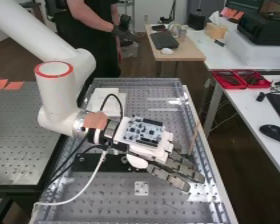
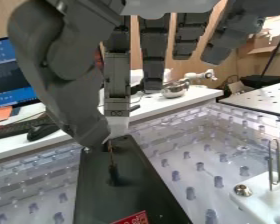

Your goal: Grab the drill bit and place it in the clear container

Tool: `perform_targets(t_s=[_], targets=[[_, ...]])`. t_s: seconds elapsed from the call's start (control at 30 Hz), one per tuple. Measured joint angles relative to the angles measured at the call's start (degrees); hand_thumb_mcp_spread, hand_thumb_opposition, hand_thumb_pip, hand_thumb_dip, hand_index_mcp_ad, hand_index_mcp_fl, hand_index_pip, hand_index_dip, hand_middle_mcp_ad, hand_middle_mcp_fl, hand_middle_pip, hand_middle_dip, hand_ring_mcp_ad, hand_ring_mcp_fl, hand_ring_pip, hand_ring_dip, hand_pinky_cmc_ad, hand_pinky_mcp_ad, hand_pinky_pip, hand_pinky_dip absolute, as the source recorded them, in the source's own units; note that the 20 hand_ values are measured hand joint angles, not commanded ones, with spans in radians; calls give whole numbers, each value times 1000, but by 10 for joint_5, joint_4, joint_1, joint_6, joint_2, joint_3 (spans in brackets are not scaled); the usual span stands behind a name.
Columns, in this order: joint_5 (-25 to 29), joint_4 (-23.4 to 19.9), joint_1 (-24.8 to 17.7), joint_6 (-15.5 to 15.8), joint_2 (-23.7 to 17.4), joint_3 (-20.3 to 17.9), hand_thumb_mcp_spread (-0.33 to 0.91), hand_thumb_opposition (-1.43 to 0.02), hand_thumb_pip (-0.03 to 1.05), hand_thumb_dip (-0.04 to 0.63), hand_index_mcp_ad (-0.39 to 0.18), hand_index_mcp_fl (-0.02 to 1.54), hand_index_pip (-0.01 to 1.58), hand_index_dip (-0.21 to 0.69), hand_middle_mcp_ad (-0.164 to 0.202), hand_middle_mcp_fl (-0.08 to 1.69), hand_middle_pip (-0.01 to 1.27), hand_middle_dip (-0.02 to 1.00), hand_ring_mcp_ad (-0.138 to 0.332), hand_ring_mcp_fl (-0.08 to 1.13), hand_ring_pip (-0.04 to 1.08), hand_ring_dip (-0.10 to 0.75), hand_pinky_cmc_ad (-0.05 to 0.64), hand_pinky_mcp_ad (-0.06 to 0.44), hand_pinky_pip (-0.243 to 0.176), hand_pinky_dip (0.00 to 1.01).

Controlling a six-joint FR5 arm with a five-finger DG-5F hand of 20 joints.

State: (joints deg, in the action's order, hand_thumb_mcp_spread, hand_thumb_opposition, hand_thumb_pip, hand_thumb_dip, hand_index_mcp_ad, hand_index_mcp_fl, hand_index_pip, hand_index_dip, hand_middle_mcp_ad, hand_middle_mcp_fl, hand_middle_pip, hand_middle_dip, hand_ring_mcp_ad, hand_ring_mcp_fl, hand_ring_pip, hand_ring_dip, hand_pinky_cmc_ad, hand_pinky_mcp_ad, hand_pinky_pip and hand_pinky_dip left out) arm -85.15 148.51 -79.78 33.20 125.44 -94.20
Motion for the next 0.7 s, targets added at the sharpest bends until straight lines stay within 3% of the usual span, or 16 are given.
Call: perform_targets(t_s=[0.1,0.2,0.5,0.6,0.7], targets=[[1,-2,0,-1,2,2,386,-929,700,283,-63,464,1316,87,89,332,119,202,113,-14,110,-5,293,157,-93,192],[8,-4,-1,-4,4,3,433,-984,665,286,-99,518,1412,75,94,335,119,204,134,14,110,-5,297,155,-93,192],[14,-18,-2,-9,8,2,438,-1004,658,283,-89,606,1377,75,89,379,119,204,133,19,110,-5,293,159,-73,192],[10,-22,-2,-13,8,1,494,-998,581,283,-87,642,1346,75,89,379,119,204,138,37,106,-9,297,155,-73,188],[18,-24,-2,-18,7,-1,494,-998,579,283,-93,665,1311,73,93,394,119,204,143,44,115,0,297,155,-75,192]])
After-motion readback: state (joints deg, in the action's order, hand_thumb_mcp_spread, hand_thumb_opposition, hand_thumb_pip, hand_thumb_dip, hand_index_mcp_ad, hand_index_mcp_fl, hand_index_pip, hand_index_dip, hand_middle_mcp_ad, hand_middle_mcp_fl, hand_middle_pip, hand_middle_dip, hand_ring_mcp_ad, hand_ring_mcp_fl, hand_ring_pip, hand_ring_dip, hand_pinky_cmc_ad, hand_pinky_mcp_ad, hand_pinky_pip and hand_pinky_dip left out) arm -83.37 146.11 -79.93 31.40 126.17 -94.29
